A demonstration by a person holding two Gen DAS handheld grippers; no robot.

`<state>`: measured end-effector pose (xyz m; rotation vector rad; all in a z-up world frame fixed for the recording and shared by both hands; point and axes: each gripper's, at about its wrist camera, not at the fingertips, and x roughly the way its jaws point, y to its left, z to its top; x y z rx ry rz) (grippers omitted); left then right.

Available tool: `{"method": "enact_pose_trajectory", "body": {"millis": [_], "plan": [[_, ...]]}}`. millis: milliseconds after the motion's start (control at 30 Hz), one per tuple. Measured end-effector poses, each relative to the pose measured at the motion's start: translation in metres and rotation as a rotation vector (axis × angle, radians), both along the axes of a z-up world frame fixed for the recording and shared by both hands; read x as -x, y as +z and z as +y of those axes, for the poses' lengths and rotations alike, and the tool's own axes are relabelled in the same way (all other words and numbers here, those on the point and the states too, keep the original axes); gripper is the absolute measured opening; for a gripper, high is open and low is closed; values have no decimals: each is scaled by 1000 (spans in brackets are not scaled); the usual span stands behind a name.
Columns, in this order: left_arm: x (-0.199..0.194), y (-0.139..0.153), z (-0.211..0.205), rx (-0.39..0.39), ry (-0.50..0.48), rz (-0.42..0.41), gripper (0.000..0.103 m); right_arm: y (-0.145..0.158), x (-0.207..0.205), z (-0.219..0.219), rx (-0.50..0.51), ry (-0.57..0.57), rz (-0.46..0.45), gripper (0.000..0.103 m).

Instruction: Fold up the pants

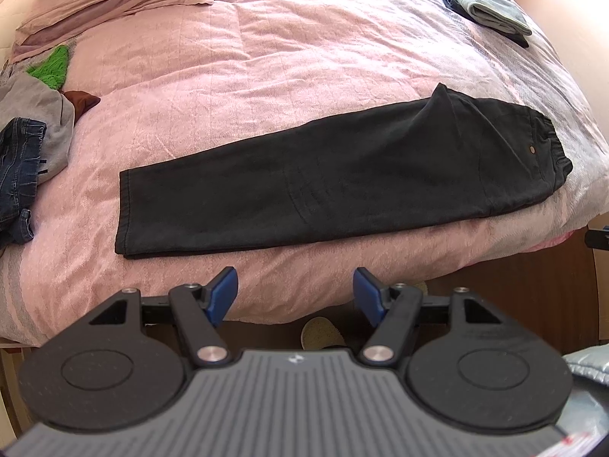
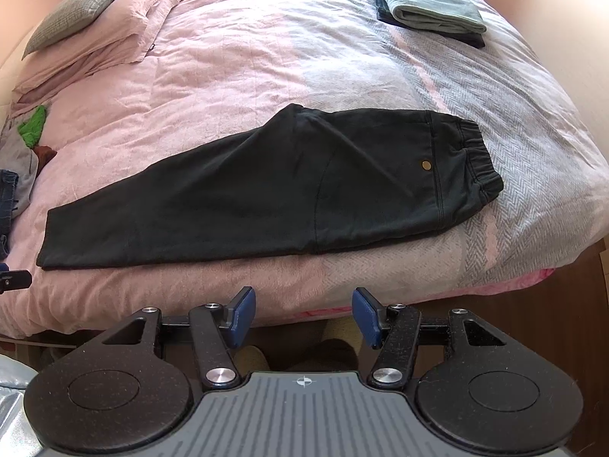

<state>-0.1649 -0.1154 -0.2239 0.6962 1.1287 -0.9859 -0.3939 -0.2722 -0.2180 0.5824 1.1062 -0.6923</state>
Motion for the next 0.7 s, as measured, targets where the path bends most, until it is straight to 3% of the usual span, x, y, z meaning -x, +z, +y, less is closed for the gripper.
{"method": "enact_pose_trajectory", "body": {"millis": [200,300,367,567,700], "plan": [[-4,-9,-4,49,89,55,65,-8,-2,-20,2,33,-1,54],[-16,-22,5,140,212,137,63,-14,2,-38,7,46,7,54],[-24,-33,13,178,312,164,55,-20,7,-54,1,57,25,54],[-38,-56,20,228,526,50,46,-26,23,-121,-12,97,51,54],[-51,-72,24,285,676,21,39,-34,29,-172,-2,153,34,54]]}}
